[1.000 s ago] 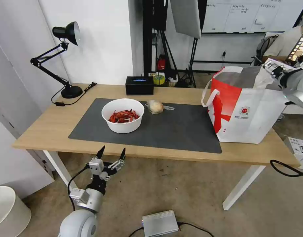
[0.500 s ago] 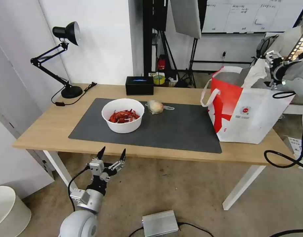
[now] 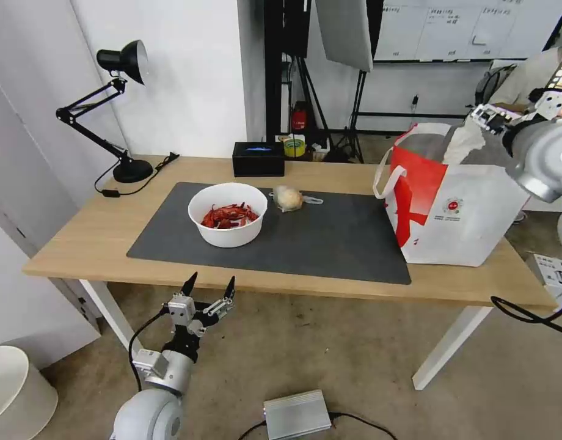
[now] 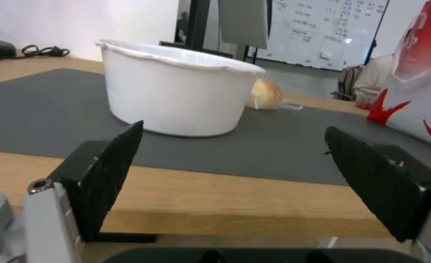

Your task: Pick up the trash from the table and place it into the takeout bag.

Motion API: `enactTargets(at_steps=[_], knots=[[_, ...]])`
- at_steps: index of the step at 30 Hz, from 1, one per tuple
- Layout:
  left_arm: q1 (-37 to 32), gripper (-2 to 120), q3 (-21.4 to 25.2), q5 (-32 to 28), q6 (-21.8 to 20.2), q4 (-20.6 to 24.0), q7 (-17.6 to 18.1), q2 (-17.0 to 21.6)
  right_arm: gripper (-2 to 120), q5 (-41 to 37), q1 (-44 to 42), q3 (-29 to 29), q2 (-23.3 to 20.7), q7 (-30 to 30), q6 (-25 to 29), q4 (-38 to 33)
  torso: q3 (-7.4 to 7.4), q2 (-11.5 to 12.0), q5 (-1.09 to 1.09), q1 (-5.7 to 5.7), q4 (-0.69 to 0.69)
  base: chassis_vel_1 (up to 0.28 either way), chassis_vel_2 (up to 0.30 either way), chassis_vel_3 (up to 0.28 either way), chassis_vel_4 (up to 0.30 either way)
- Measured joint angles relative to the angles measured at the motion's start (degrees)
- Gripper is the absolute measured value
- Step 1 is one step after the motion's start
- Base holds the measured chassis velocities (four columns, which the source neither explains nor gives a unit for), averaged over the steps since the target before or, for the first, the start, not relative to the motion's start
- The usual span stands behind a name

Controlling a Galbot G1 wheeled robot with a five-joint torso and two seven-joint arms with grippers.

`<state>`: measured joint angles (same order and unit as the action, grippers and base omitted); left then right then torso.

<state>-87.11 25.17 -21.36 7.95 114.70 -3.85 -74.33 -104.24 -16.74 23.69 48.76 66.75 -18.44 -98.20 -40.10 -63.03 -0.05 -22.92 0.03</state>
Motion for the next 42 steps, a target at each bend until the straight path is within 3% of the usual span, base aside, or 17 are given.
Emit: enactTargets(at_steps=[11, 19, 22, 27, 29, 31, 32, 35, 42], knots=[[-0.71, 100, 0.74, 0.03, 0.37, 0.25, -0.22, -0.62, 100, -6.87, -1.01, 6.2, 3.2, -2.95, 7.91, -0.12, -0.01, 0.01, 0.05, 0.01, -0.02, 0.0, 0.0, 0.0, 0.0], [-0.6, 100, 0.51, 0.3, 0.4, 0.43, -0.25, -1.1, 100, -5.18, -4.64, 5.19, 0.91, -4.46, 3.86, -5.27, 0.0, 0.01, 0.05, 0.0, -0.03, 0.0, 0.0, 0.0, 0.0], [-0.54, 100, 0.14, 0.53, 0.4, 0.28, -0.32, -1.15, 100, 2.18, -9.17, 3.49, -1.15, -9.85, 0.27, -10.21, 0.0, 0.01, 0.05, 0.0, -0.01, 0.0, 0.0, 0.0, 0.0], [-0.45, 100, -0.15, 0.66, 0.44, 0.17, -0.35, -1.28, 100, 13.8, -14.92, 2.42, -2.88, -17.69, -1.3, -14.32, 0.0, 0.01, 0.05, 0.01, -0.03, 0.0, 0.0, 0.0, 0.0], [-0.58, 100, -0.14, 0.72, 0.55, 0.17, -0.37, -1.33, 100, 20.48, -18.59, 2.3, -3.58, -24.15, -1.22, -16.02, 0.0, 0.0, 0.06, 0.0, -0.03, 0.0, 0.0, 0.0, 0.0], [-0.64, 100, -0.04, 0.72, 0.62, 0.24, -0.37, -1.33, 100, 26.35, -21.9, 2.56, -4.26, -30.82, -0.23, -17.32, 0.0, 0.0, 0.05, 0.0, -0.02, 0.0, 0.0, 0.0, 0.0], [-0.64, 100, -0.04, 0.72, 0.62, 0.24, -0.37, -1.33, 100, 26.35, -21.9, 2.56, -4.26, -30.82, -0.23, -17.32, 0.0, 0.0, 0.05, 0.0, -0.02, 0.0, 0.0, 0.0, 0.0], [-0.72, 100, 0.11, 0.72, 0.64, 0.46, -0.37, -1.34, 99, 34.12, -26.47, 3.3, -5.06, -38.31, 1.93, -18.83, 0.0, 0.0, 0.05, 0.01, -0.03, 0.0, 0.0, 0.0, 0.0], [-1.34, 100, 0.29, 0.87, 0.76, 1.14, -0.41, -1.85, 99, 43.7, -34.36, 4.0, -3.83, -46.74, 6.37, -22.03, 0.0, 0.0, 0.05, 0.0, -0.03, 0.0, 0.0, 0.0, 0.0]])
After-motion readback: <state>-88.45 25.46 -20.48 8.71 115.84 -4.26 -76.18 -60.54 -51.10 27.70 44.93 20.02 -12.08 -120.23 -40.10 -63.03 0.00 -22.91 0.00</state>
